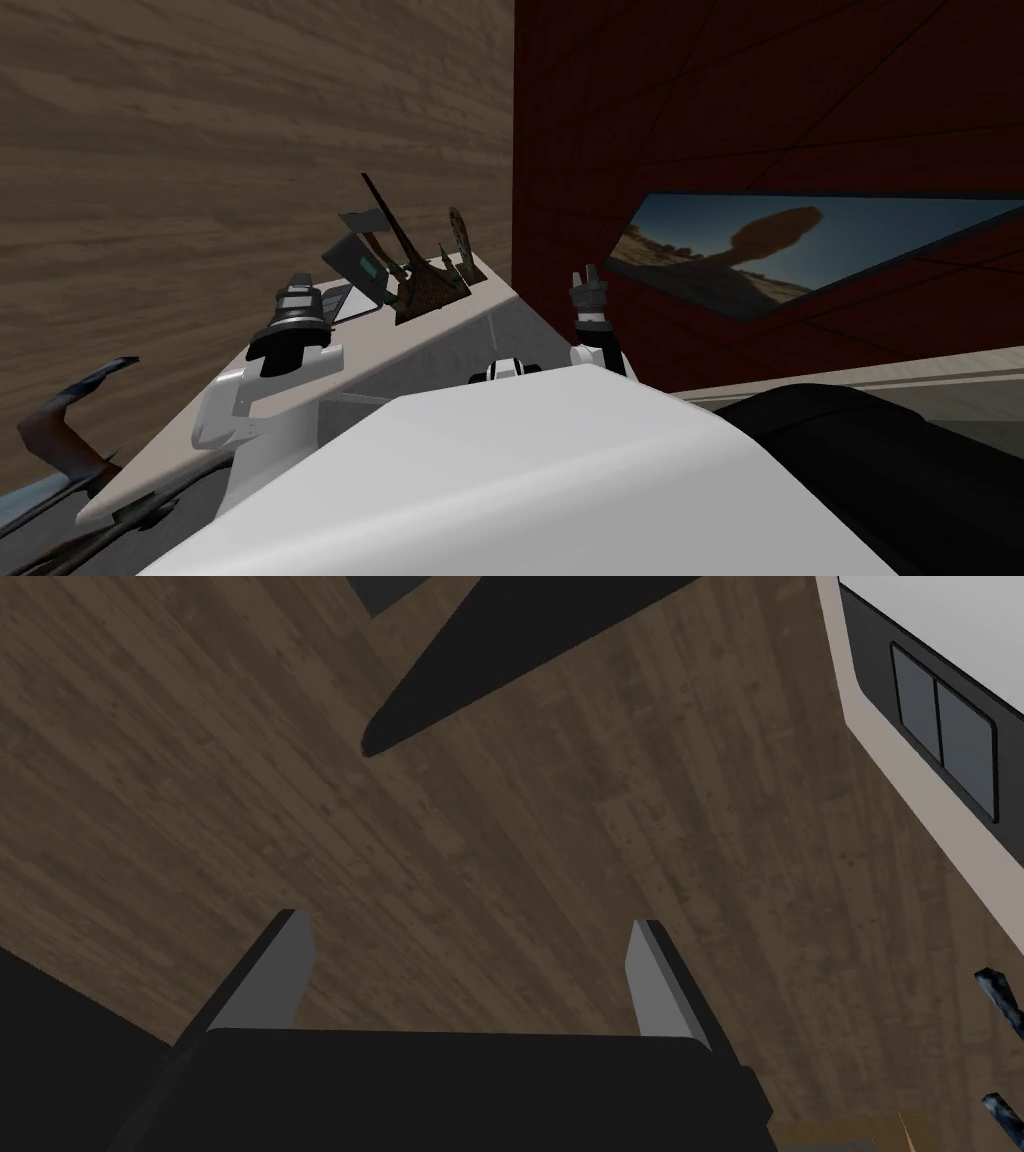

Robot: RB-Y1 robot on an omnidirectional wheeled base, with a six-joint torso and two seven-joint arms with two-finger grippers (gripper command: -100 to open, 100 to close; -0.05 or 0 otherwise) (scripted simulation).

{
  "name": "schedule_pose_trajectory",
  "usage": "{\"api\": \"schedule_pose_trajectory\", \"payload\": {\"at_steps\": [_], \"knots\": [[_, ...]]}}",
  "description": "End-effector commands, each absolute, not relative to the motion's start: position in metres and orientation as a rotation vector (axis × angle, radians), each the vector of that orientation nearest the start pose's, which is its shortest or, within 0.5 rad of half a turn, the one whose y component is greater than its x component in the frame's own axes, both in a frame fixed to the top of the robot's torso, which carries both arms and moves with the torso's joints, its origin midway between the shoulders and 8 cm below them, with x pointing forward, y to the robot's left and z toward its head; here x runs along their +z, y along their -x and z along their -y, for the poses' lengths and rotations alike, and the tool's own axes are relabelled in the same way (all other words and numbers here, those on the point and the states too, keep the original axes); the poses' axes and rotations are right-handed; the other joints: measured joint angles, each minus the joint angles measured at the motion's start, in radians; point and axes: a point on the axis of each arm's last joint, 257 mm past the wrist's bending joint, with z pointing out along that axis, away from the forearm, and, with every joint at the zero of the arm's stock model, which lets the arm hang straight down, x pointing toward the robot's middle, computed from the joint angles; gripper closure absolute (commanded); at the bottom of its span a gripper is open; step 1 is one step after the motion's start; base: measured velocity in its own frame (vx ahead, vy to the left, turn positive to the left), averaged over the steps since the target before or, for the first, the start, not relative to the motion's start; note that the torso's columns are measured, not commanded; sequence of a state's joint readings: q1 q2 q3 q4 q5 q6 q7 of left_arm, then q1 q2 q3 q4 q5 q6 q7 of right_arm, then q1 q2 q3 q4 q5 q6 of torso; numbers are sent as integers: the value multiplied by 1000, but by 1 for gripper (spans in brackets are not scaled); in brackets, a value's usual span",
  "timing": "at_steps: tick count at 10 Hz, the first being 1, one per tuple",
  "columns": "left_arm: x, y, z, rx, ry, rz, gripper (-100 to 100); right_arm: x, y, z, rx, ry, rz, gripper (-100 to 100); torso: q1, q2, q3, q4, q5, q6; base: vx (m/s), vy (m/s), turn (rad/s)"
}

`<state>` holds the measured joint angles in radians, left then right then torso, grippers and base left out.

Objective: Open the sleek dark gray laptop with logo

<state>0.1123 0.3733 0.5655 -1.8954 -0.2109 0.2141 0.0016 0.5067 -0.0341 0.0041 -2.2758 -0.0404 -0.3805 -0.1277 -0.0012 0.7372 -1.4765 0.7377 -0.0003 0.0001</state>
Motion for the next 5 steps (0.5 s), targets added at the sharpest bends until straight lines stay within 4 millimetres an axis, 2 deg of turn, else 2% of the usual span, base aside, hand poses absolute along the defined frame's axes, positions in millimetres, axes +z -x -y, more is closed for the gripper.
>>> {"api": "schedule_pose_trajectory", "payload": {"at_steps": [1, 2, 3, 5], "knots": [[-39, -417, -618, -293, 1012, -945, -100, -4, -363, 284, 1414, -821, -665, 0, 1, 1, 1, 0, 0, -1, 27, -56, -143], [-38, -411, -637, -254, 1043, -931, -100, -4, -363, 284, 1414, -821, -665, 0, 2, 1, 1, 0, 0, 0, 30, -75, -186], [-41, -410, -639, -248, 1056, -934, -100, -4, -363, 284, 1414, -821, -665, 0, 1, 1, 1, 0, 0, 0, 32, -54, -81], [-38, -395, -674, -176, 1119, -903, -100, -4, -363, 284, 1414, -821, -665, 0, 2, 0, 0, 0, 1, 0, 48, -55, -156]]}}
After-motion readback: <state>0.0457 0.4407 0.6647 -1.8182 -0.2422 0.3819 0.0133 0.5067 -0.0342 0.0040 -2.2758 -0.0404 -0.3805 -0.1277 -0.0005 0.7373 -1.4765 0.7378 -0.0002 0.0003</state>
